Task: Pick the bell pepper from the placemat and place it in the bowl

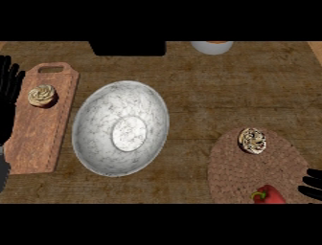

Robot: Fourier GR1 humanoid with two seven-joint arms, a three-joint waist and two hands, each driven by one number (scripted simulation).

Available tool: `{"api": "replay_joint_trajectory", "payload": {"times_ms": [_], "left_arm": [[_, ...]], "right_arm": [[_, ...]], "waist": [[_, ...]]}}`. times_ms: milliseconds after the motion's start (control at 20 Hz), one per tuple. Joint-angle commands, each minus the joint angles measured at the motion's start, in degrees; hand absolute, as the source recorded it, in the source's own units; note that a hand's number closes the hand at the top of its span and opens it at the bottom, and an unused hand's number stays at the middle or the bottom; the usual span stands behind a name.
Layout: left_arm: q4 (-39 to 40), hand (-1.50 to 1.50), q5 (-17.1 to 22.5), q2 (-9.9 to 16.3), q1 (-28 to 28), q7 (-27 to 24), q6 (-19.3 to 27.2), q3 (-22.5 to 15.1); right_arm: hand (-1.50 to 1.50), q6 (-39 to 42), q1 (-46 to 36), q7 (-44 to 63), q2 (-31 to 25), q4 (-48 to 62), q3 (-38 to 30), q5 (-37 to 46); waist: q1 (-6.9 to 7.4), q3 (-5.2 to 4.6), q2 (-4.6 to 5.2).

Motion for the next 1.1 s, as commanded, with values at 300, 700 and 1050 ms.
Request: {"api": "replay_joint_trajectory", "payload": {"times_ms": [300,700,1050], "left_arm": [[1.1,0.0,-1.1,-0.9,-3.6,1.9,-1.6,2.0],[-4.3,0.0,-1.7,-1.6,0.8,4.5,-2.4,3.4],[-1.5,0.0,-3.4,-3.0,-0.9,3.6,-3.0,4.6]], "right_arm": [[-1.5,2.6,-12.4,2.3,10.5,9.5,11.3,9.8],[-1.5,0.7,-16.3,-4.2,14.5,17.8,12.3,12.7],[-1.5,0.4,-15.9,-1.0,17.3,15.6,14.7,17.1]], "waist": [[0.08,0.0,0.02],[0.08,0.01,-0.08],[-0.2,-0.01,-0.09]]}}
